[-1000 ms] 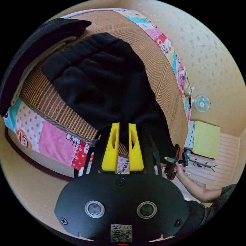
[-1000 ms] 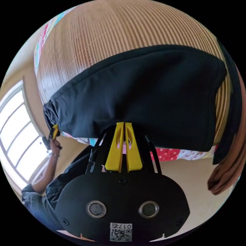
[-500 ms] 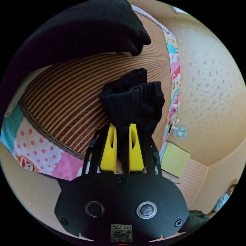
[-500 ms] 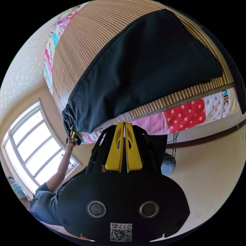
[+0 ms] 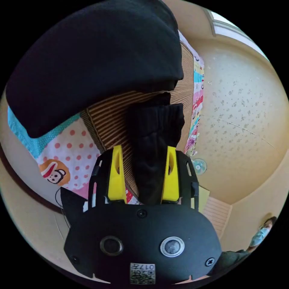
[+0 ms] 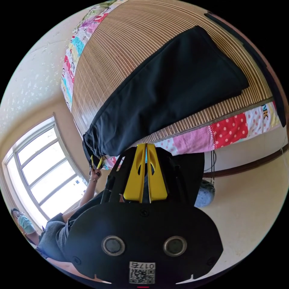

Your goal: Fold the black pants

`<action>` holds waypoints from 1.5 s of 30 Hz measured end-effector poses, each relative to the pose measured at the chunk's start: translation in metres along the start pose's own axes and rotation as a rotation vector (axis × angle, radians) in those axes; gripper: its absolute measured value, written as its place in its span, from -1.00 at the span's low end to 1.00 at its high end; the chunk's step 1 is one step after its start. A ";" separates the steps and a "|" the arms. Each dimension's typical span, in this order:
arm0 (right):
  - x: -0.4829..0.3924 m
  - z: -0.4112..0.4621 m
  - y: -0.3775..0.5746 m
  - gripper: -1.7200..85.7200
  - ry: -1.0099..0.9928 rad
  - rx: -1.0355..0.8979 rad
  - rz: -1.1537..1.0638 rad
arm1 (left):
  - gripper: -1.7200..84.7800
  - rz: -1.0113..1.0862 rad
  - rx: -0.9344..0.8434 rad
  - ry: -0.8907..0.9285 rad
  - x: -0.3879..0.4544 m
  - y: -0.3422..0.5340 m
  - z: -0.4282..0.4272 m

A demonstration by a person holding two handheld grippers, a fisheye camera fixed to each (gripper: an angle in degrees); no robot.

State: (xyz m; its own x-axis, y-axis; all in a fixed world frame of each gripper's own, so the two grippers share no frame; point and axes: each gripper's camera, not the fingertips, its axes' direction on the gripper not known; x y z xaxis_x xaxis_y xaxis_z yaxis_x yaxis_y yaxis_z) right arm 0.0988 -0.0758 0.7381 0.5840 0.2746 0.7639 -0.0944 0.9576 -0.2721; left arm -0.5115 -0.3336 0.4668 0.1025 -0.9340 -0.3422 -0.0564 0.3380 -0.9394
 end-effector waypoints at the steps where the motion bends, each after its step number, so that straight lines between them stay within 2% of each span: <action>1: 0.004 -0.003 0.002 -0.95 0.008 0.002 -0.001 | -0.51 0.016 0.002 0.039 -0.004 -0.003 0.006; 8: 0.044 -0.015 0.009 -0.96 -0.021 0.030 0.052 | -0.74 -0.135 0.060 0.167 -0.040 -0.012 0.023; 10: 0.051 -0.014 0.001 -0.96 -0.072 0.037 0.045 | -0.79 0.033 0.044 0.286 -0.017 -0.010 0.027; 12: 0.050 -0.004 -0.010 -0.96 -0.103 0.009 0.041 | -0.80 0.204 -0.004 0.322 0.016 -0.002 0.030; 16: 0.010 0.055 -0.050 -0.95 -0.256 -0.113 -0.032 | -0.81 0.532 -0.131 0.250 0.100 0.037 0.051; 19: -0.043 0.120 -0.078 -0.95 -0.371 -0.228 -0.077 | -0.80 0.637 -0.174 0.227 0.141 0.072 0.077; 23: -0.093 0.197 -0.085 -0.95 -0.570 -0.344 -0.006 | -0.80 0.746 -0.265 0.210 0.181 0.124 0.127; 25: -0.108 0.235 -0.077 -0.95 -0.714 -0.463 0.042 | -0.79 0.861 -0.358 0.121 0.206 0.167 0.169; 27: -0.096 0.236 -0.075 -0.95 -0.787 -0.482 0.046 | -0.78 1.018 -0.431 -0.003 0.220 0.203 0.202; 29: -0.071 0.230 -0.078 -0.95 -0.780 -0.555 -0.011 | -0.77 1.138 -0.550 -0.122 0.223 0.235 0.242; 31: -0.023 0.204 -0.082 -0.95 -0.620 -0.627 -0.107 | -0.75 1.167 -0.774 -0.268 0.203 0.266 0.307; 32: -0.008 0.194 -0.082 -0.95 -0.556 -0.637 -0.115 | -0.76 1.158 -0.844 -0.286 0.194 0.273 0.322; 34: 0.057 0.149 -0.079 -0.95 -0.290 -0.646 -0.052 | -0.81 1.135 -1.023 -0.287 0.161 0.293 0.362; 36: 0.099 0.110 -0.075 -0.95 -0.171 -0.605 0.017 | -0.82 1.133 -1.014 -0.332 0.144 0.296 0.372; 38: 0.129 0.070 -0.071 -0.94 -0.148 -0.515 0.069 | -0.82 1.121 -0.939 -0.385 0.132 0.288 0.373; 42: 0.153 0.018 -0.067 -0.93 -0.347 -0.255 0.081 | -0.81 0.973 -0.741 -0.462 0.097 0.242 0.379; 45: 0.133 0.024 -0.072 -0.88 -0.479 -0.166 -0.035 | -0.91 0.823 -0.815 -0.720 0.042 0.210 0.414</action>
State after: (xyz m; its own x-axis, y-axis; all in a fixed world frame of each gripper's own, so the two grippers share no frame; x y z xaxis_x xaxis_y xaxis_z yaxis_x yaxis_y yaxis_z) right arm 0.1642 -0.1061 0.8735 0.1454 0.2888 0.9463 0.0706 0.9510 -0.3010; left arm -0.1076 -0.2541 0.2477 0.2313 -0.1464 -0.9618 -0.8911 0.3649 -0.2698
